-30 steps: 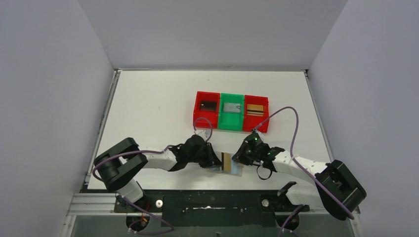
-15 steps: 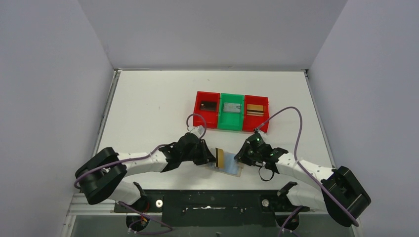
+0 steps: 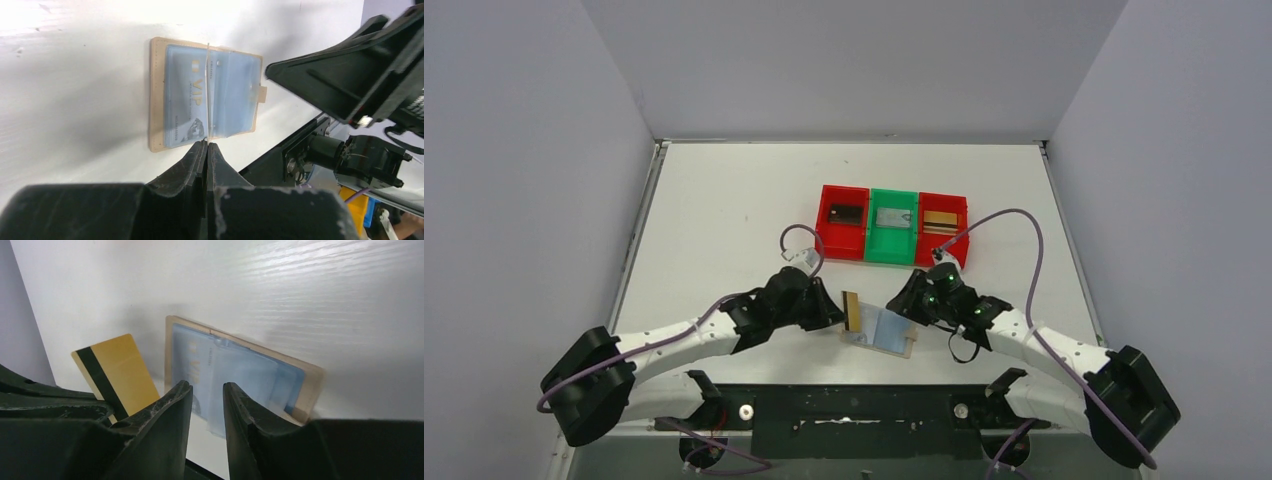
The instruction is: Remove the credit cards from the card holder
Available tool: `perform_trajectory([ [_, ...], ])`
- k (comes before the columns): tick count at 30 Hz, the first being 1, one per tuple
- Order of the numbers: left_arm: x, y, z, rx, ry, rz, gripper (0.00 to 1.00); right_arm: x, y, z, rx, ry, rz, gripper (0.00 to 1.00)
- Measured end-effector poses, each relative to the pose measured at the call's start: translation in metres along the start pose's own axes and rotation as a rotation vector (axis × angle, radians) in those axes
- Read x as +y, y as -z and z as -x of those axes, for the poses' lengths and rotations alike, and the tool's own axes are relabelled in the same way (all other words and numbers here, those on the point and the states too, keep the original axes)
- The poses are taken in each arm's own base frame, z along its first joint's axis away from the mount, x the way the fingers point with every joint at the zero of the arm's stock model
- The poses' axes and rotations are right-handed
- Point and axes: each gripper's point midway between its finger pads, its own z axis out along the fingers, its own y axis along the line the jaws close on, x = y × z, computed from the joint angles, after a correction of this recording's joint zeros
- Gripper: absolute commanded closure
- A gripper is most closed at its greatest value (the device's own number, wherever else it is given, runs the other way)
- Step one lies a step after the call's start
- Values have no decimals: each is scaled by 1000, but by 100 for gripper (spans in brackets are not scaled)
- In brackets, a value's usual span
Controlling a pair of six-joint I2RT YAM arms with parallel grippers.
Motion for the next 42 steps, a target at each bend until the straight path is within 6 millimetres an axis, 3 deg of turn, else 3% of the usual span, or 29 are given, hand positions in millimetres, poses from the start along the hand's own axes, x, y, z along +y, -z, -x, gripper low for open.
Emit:
perform_trajectory([
  [10,-7,31,30,-142,9,-11,100,21,-40,-43,181,96,-9,84],
  [16,-3,36,30,-156,12,-15,100,1,-41,-48,180,84,-89,83],
  [22,2,34,26,-145,12,-9,100,-1,-26,-37,125,86,-94,78],
  [30,-21,36,28,-145,-17,-117,100,37,-8,-10,-8,152,97,57],
  [35,-33,42,31,-160,-36,-175,100,47,6,9,-77,118,223,44],
  [42,-55,54,38,-193,-62,-278,100,74,18,23,-74,128,402,36],
])
